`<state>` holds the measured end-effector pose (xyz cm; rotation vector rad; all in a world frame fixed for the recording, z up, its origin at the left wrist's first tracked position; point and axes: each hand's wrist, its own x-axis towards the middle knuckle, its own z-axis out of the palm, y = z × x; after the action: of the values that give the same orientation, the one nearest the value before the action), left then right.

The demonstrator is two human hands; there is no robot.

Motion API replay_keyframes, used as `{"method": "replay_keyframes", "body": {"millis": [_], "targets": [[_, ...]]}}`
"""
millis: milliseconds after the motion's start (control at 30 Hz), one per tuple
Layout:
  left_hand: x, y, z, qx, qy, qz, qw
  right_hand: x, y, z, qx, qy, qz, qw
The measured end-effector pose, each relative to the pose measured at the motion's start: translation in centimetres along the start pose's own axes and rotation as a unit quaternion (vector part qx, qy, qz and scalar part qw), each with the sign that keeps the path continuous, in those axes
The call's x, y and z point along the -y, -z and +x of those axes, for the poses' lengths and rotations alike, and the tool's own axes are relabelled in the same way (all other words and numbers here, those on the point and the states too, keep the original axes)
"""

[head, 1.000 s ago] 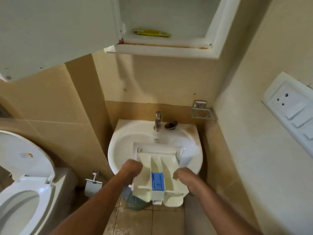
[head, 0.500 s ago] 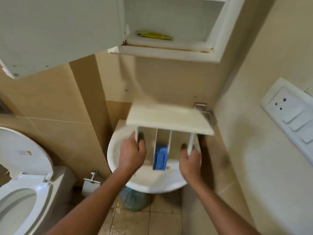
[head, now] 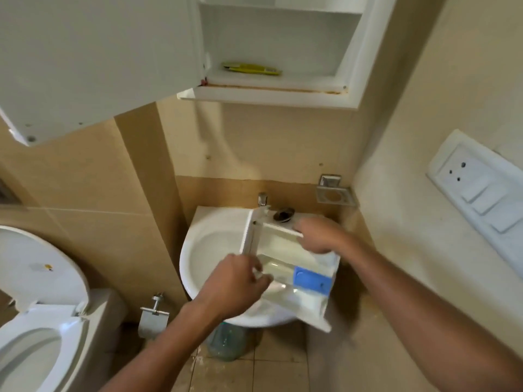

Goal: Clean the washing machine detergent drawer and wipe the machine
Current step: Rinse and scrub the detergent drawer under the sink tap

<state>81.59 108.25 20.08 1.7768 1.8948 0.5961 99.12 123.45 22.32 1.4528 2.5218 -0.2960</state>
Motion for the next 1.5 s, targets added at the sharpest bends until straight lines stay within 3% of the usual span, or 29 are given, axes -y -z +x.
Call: {"method": "replay_keyframes", "body": {"millis": [67, 133, 200, 233, 300, 400, 433, 500, 567, 600, 633, 700, 733, 767, 800, 900, 1033, 1100, 1133, 1167, 1200, 1267, 1333, 1433, 1500], "targets": [[-2.4, 2.2, 0.1, -0.168, -0.139, -0.041, 0.975, 1.3, 3.7, -0.1, 0.023, 0.093, -0.09, 0.991], [-3.3, 3.5, 1.1, -0.217, -0.18, -0.02, 0.959, 3.5, 6.7, -0.7, 0.058, 0.159, -0.164, 0.972], [-2.8, 4.0, 2.1, -0.136, -0.122, 0.015, 0.983, 6.2, 8.8, -1.5, 0.074, 0.208, -0.24, 0.945], [-2.4, 3.9, 2.4, -0.056, -0.07, -0.01, 0.996, 7.4, 9.4, -1.9, 0.064, 0.241, -0.277, 0.928], [-1.4, 3.6, 2.4, 0.052, 0.026, -0.13, 0.99, 9.3, 9.8, -2.4, 0.013, 0.315, -0.339, 0.887], [0.1, 2.7, 1.9, 0.035, 0.081, -0.195, 0.977, 10.4, 9.2, -2.2, -0.117, 0.393, -0.394, 0.822], [0.6, 2.5, 1.6, 0.02, 0.091, -0.204, 0.974, 10.0, 8.5, -2.2, -0.187, 0.408, -0.381, 0.809], [1.8, 2.3, 1.3, 0.017, 0.132, -0.264, 0.955, 8.0, 6.2, -2.3, -0.337, 0.381, -0.228, 0.83], [3.0, 2.1, 0.6, 0.052, 0.182, -0.331, 0.924, 5.4, 2.8, -3.7, -0.457, 0.231, 0.054, 0.857], [3.5, 2.1, 0.1, 0.069, 0.201, -0.346, 0.914, 4.2, 0.7, -4.5, -0.463, 0.114, 0.202, 0.856], [4.1, 2.0, -0.3, 0.085, 0.217, -0.362, 0.903, 3.1, -1.2, -5.4, -0.407, -0.001, 0.323, 0.855], [4.6, 2.1, -0.7, 0.117, 0.24, -0.419, 0.868, 1.5, -4.9, -6.6, -0.141, -0.149, 0.503, 0.84], [4.6, 2.2, -0.5, 0.132, 0.239, -0.44, 0.855, 1.4, -5.9, -7.1, -0.021, -0.172, 0.556, 0.813], [4.3, 2.5, -0.3, 0.145, 0.227, -0.438, 0.858, 1.1, -6.6, -7.3, 0.044, -0.166, 0.585, 0.793], [3.9, 2.8, 0.1, 0.143, 0.204, -0.421, 0.872, 1.0, -6.6, -7.5, 0.055, -0.136, 0.596, 0.789], [1.2, 4.9, 1.7, 0.078, 0.065, -0.391, 0.915, 0.6, -3.4, -7.0, -0.086, -0.048, 0.624, 0.775], [-3.5, 9.8, 2.7, -0.035, -0.131, -0.372, 0.918, -0.5, 1.6, -8.0, -0.308, 0.06, 0.649, 0.693], [-3.5, 9.6, 3.4, -0.056, -0.162, -0.335, 0.927, -0.5, 1.0, -7.8, -0.347, 0.085, 0.663, 0.658], [-2.6, 8.3, 3.9, -0.049, -0.127, -0.332, 0.933, -0.4, -0.2, -7.2, -0.325, 0.078, 0.688, 0.644], [-1.1, 6.4, 4.3, -0.027, -0.061, -0.349, 0.935, -0.5, -2.2, -6.3, -0.277, 0.027, 0.713, 0.643], [0.0, 4.5, 4.0, 0.002, 0.042, -0.403, 0.914, -0.4, -4.3, -5.4, -0.19, -0.058, 0.739, 0.644], [2.3, 0.6, 2.2, 0.081, 0.266, -0.489, 0.827, -0.3, -9.4, -4.7, 0.082, -0.25, 0.727, 0.635], [4.2, -1.7, 0.2, 0.132, 0.351, -0.51, 0.774, -0.6, -13.1, -5.5, 0.212, -0.301, 0.686, 0.627], [5.9, -1.2, 0.8, 0.192, 0.378, -0.524, 0.739, -1.4, -12.2, -5.7, 0.19, -0.284, 0.72, 0.604], [4.9, 0.5, 2.4, 0.191, 0.37, -0.528, 0.74, -1.9, -9.4, -5.2, 0.115, -0.215, 0.74, 0.627]]}}
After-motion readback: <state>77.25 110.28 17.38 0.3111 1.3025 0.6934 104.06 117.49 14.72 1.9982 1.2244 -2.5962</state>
